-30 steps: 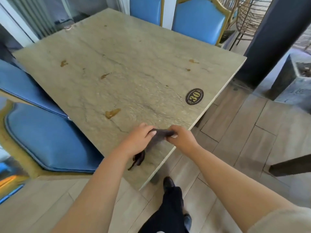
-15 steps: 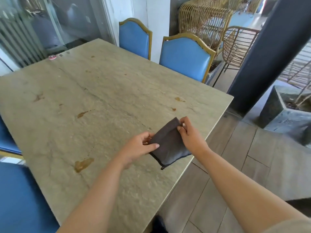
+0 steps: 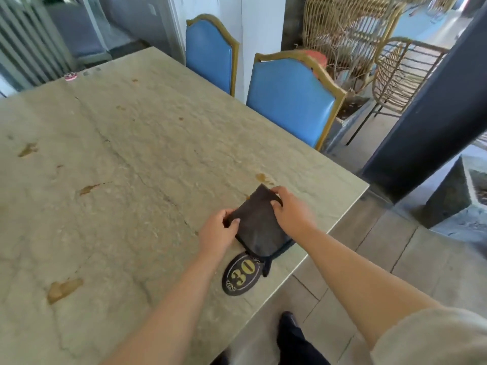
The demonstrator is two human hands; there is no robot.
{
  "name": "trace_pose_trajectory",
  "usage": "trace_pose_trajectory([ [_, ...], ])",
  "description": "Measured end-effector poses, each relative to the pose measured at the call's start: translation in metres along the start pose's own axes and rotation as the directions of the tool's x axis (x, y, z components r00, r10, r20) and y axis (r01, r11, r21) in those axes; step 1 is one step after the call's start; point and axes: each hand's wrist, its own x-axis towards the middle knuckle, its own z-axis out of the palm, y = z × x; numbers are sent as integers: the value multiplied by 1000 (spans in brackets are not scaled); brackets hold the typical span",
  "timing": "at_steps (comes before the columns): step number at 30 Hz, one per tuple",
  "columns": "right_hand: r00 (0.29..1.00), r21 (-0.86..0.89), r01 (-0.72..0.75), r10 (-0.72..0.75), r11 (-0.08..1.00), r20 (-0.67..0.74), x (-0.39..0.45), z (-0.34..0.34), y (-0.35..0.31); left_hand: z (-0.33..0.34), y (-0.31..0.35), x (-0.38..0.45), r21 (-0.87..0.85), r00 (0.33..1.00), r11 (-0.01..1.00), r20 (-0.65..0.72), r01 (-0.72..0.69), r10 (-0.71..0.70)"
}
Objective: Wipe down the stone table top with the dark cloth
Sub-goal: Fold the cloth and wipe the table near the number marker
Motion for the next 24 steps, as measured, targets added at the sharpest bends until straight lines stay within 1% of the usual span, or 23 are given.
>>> trace_pose_trajectory([
  [2,994,-52,46,-41,998,106,17,5,5,11,-3,10,24,996,1000,-87,-15,17],
  [3,988,-119,68,-50,991,147,21,9,7,15,-4,13,31,991,999,-128,-18,22],
  [4,986,-216,99,-67,971,151,22,15,9,18,-7,13,42,985,999,-168,-17,24],
  [6,979,-379,193,-153,905,133,11,29,12,23,-14,9,62,965,998,-261,-2,18],
  [8,940,-441,330,-247,835,236,-4,43,15,23,-24,2,132,929,991,-370,24,27],
  [10,897,-496,430,-295,755,329,-4,51,24,19,-35,-7,217,899,971,-437,99,6],
  [11,893,-512,441,-303,737,333,6,51,28,14,-41,-11,241,889,959,-457,149,-23],
  [13,914,-534,398,-276,746,296,35,47,31,2,-52,-18,268,865,929,-493,256,-96],
  [16,963,-545,239,-124,804,240,76,54,9,-17,-72,-29,287,818,866,-535,410,-210],
  [17,965,-544,219,-99,810,241,82,62,-4,-21,-79,-34,282,804,850,-543,446,-242],
  [18,956,-543,255,-125,800,265,80,73,-18,-25,-85,-38,273,796,842,-544,465,-264],
  [19,925,-535,355,-207,767,319,72,85,-32,-27,-90,-42,270,798,841,-537,470,-274],
  [20,858,-501,503,-333,704,392,59,98,-42,-28,-95,-45,276,809,843,-521,461,-272],
  [21,748,-435,658,-466,614,474,45,109,-48,-28,-97,-46,282,822,851,-506,444,-261],
  [22,603,-344,794,-575,501,553,32,116,-49,-28,-98,-47,280,831,861,-498,424,-248],
  [23,445,-239,892,-650,384,615,26,117,-46,-29,-98,-47,265,832,874,-502,408,-236],
  [24,304,-129,947,-694,294,653,28,112,-42,-29,-96,-46,247,829,883,-510,399,-231],
])
